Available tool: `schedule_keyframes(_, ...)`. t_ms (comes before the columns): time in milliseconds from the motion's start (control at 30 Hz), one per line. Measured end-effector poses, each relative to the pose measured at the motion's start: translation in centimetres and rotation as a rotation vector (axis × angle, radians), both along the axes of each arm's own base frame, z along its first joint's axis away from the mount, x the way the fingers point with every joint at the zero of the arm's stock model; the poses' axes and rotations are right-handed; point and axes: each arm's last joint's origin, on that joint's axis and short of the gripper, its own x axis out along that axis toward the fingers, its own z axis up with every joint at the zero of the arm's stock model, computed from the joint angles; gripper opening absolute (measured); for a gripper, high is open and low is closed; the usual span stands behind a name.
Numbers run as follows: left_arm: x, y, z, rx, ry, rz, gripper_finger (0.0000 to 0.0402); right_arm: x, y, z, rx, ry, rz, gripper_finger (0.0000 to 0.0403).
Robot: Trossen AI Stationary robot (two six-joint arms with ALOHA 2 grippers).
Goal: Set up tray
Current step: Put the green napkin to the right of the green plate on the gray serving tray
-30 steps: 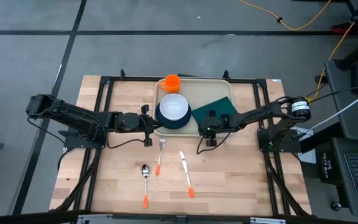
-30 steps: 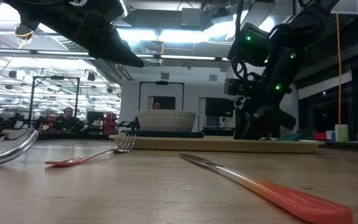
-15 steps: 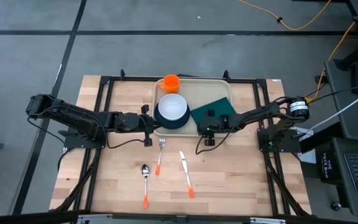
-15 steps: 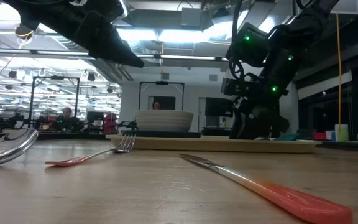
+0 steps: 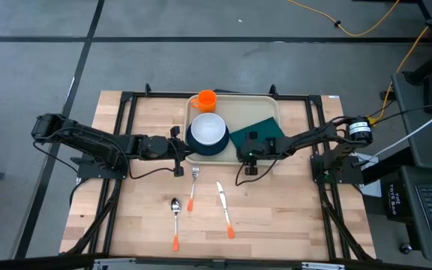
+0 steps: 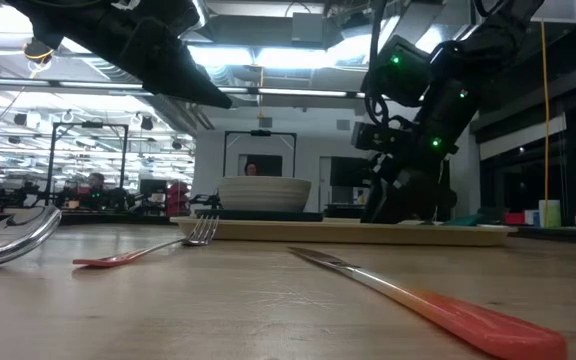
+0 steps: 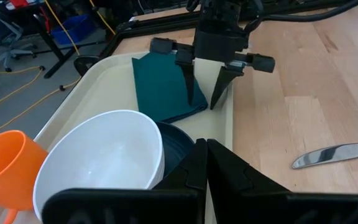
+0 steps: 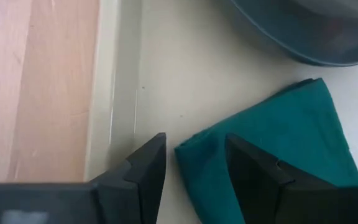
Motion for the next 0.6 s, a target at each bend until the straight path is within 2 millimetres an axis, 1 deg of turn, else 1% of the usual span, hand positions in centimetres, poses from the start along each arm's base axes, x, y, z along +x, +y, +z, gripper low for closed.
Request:
schedule_keyframes(200,0.00,0.00,0.00,0.000,0.000,0.000,0.0005,-0.08,-0.21,-0.09,0.005,0.008,-0.015,0.0168)
schedule_keyframes(467,0.00,0.00,0.00,0.000,0.000,0.000,0.0002,-0.18,-0.38,-0.36,-0.031,0.030,-0.040,0.0167)
schedule_keyframes(600,0.00,0.00,0.00,0.000,0.000,0.000,0.0005,-0.18,-0.42,-0.37,-0.017,0.024,-0.059,0.0153)
